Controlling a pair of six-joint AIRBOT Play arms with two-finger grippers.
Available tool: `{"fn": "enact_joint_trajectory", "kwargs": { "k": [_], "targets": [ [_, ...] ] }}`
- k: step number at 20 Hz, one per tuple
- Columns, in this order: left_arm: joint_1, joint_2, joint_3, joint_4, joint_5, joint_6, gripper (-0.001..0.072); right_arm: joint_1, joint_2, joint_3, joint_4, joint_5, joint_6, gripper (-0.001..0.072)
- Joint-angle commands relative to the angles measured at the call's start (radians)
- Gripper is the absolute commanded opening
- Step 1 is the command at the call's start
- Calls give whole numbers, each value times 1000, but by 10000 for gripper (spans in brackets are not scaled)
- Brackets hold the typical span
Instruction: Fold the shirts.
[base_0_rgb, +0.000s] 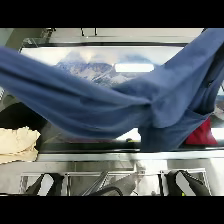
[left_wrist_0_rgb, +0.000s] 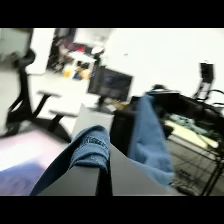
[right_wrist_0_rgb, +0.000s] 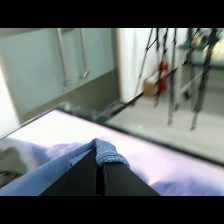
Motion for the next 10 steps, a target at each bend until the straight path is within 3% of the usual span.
{"fn": "enact_joint_trajectory", "kwargs": {
  "k": [1, 3, 5, 7, 10],
  "targets": [
    [-237, -110, 20, 493, 194, -23, 11, 19, -146, -137, 124, 114, -93, 16],
    [-419, -235, 20, 742, 284, -41, 11, 142, -257, -253, 78, 58, -154, 16],
    [-551, -387, 20, 908, 380, -51, 11, 256, -390, -333, -63, -90, -167, 16],
    [-618, -549, 21, 984, 459, -65, 11, 309, -546, -356, -140, -218, -167, 16],
    [-623, -763, 38, 984, 521, -64, 11, 327, -748, -356, -39, -336, -203, 17]
  ]
}}
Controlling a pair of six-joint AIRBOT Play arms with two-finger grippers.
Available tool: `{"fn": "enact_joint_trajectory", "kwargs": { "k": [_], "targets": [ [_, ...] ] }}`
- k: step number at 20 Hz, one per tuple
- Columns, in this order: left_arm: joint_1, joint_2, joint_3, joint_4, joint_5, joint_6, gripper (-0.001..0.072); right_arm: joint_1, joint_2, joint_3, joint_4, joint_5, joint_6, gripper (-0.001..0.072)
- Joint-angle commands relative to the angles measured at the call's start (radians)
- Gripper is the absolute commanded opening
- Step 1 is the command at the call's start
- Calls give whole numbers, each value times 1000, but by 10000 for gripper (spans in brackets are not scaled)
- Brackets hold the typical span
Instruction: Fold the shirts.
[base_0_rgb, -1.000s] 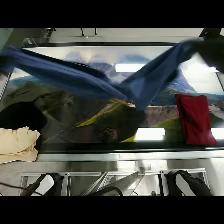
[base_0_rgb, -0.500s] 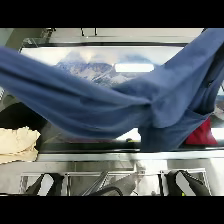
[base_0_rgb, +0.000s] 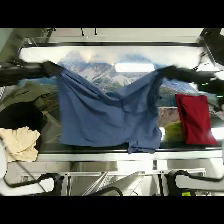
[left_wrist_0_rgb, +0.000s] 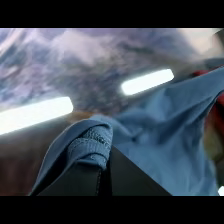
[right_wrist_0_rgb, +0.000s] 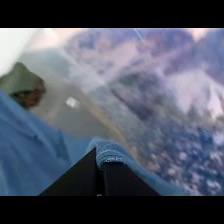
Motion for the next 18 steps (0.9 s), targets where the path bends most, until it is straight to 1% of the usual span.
{"fn": "enact_joint_trajectory", "kwargs": {
  "k": [1, 2, 3, 4, 5, 6, 7, 8, 9, 11, 13, 14, 16, 18],
  "targets": [
    [-43, -246, 45, 104, 101, -8, 11, 43, -228, -26, 90, -187, -76, 16],
    [-39, -299, 87, 102, 90, -9, 11, 43, -262, -26, 149, -225, -100, 17],
    [-29, -340, 129, 101, 71, -13, 11, 42, -287, -26, 197, -248, -132, 41],
    [-25, -369, 169, 98, 41, -21, 12, 42, -299, -26, 218, -245, -150, 216],
    [-17, -390, 207, 98, 2, -39, 15, 41, -299, -26, 210, -239, -150, 291],
    [-8, -408, 252, 99, -55, -49, 122, 36, -290, -26, 190, -223, -150, 293],
    [-2, -419, 289, 99, -112, -56, 548, 25, -273, -26, 164, -201, -145, 293],
    [15, -423, 323, 115, -163, -93, 694, 4, -249, -26, 127, -178, -104, 293],
    [31, -422, 352, 142, -217, -138, 689, -23, -221, -26, 82, -155, -51, 293],
    [71, -418, 392, 219, -333, -214, 688, -101, -147, -26, -61, -77, 52, 292],
    [120, -393, 338, 316, -446, -274, 688, -179, -75, -32, -208, 49, 148, 292],
    [142, -367, 268, 352, -478, -289, 688, -212, -40, -47, -259, 113, 171, 292],
    [187, -284, 53, 388, -468, -291, 688, -275, 35, -108, -320, 198, 198, 291],
    [234, -198, -168, 432, -415, -274, 688, -332, 116, -194, -330, 203, 201, 290]
  ]
}}
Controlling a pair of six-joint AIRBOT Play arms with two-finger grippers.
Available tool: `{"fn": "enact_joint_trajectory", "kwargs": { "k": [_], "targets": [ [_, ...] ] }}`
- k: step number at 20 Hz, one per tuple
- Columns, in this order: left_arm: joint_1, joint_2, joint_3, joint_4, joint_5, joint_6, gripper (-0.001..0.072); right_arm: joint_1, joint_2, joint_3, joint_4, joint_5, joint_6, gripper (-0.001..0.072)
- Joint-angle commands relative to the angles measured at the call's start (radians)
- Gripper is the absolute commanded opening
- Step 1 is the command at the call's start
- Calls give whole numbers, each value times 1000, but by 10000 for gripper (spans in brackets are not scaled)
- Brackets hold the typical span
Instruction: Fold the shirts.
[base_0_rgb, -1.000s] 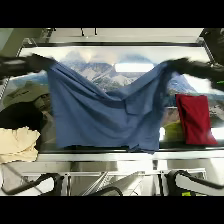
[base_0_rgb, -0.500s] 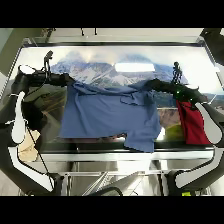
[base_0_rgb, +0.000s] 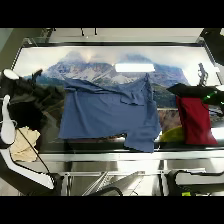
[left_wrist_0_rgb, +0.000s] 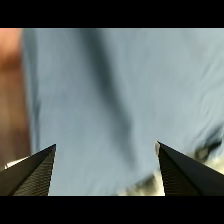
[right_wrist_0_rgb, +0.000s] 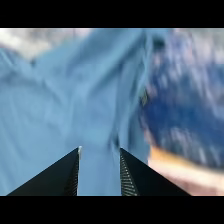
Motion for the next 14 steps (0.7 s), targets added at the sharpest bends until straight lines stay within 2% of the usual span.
{"fn": "enact_joint_trajectory", "kwargs": {
  "k": [1, 5, 11, 12, 13, 14],
  "targets": [
    [84, 129, -326, 119, 17, -13, 688, -105, 141, -122, -95, 87, 55, 290],
    [151, 191, -531, 110, 99, 50, 688, -122, 232, -196, -95, 90, 52, 291],
    [73, 189, -649, -79, 263, 219, 687, -122, 272, -267, -95, 150, 68, 290],
    [57, 189, -649, -138, 271, 244, 651, -122, 272, -285, -95, 164, 73, 291],
    [45, 189, -649, -193, 272, 273, 503, -122, 272, -306, -99, 171, 88, 292],
    [34, 190, -649, -222, 271, 289, 311, -122, 272, -328, -108, 172, 94, 294]
  ]
}}
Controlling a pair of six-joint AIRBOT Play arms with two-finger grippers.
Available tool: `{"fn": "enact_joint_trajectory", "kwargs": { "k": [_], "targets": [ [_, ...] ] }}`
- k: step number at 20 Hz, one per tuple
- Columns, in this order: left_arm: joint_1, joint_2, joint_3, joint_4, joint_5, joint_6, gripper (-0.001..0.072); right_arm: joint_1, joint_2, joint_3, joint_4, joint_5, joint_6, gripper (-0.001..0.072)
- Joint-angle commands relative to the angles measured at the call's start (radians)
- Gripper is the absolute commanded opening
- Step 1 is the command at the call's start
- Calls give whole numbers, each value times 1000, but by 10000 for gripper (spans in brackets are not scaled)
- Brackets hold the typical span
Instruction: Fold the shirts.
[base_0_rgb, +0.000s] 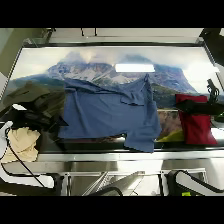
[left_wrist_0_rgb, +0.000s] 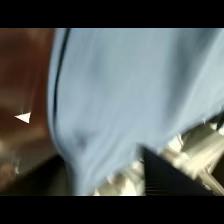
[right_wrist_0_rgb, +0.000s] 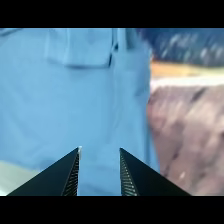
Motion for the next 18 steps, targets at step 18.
{"fn": "enact_joint_trajectory", "kwargs": {
  "k": [18],
  "targets": [
    [220, 60, 56, 21, -80, 0, 11, 153, -200, -328, -89, -135, 107, 302]
  ]
}}
